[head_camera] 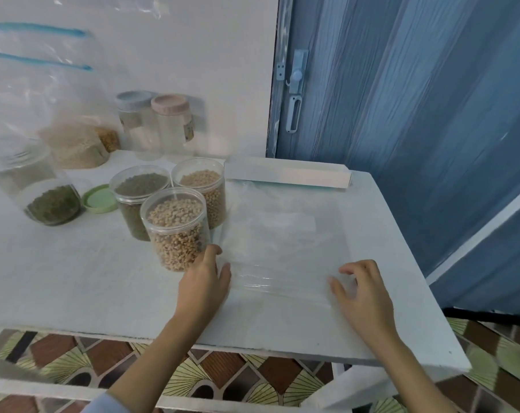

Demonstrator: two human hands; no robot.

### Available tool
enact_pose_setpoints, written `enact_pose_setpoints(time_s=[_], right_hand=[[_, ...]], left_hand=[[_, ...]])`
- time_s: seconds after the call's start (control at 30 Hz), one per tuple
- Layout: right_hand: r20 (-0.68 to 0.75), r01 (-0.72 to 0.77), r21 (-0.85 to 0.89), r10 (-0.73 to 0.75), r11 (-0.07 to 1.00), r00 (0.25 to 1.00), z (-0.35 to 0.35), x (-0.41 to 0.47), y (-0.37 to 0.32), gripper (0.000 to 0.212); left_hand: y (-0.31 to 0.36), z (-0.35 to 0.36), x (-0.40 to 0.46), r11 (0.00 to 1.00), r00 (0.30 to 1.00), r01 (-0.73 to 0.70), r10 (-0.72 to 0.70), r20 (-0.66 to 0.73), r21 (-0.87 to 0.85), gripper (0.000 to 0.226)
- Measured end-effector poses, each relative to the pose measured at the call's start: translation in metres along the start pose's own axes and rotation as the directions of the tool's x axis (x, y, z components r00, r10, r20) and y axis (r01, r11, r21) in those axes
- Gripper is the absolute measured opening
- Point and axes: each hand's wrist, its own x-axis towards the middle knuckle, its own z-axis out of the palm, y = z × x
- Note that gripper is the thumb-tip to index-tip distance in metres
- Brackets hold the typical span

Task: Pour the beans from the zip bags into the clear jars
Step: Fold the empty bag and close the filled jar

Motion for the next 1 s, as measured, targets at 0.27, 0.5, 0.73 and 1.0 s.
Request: enact_pose_setpoints(time_s=[0.27, 0.5, 0.73, 1.0], right_hand=[[-0.129, -0.015, -0.224, -0.014, 0.974, 0.992, 0.006, 0.005, -0.008, 0.028], [-0.081, 0.125, -0.318, -0.158, 0.940, 0.984, 0.015, 0.007, 0.002, 0.038], [0.588, 0.056, -0.345, 0.169, 0.937, 0.791, -0.038, 0.023, -0.014, 0.022], [0.450, 0.201, -0.282, -0.056, 0.938, 0.891, 0.068, 0.027, -0.086, 0.050]], left_hand=[[-0.009, -0.006, -0.001, 0.964, 0.992, -0.122, 0.125, 0.001, 0.234, 0.023], [-0.018, -0.007, 0.005, 0.908, 0.968, -0.249, 0.237, 0.078, 0.337, 0.028], [-0.018, -0.046, 0.015, 0.869, 0.871, -0.367, 0.196, 0.451, 0.332, 0.033], [0.037, 0.029, 0.018, 0.885, 0.845, -0.393, 0.241, 0.476, 0.250, 0.056]])
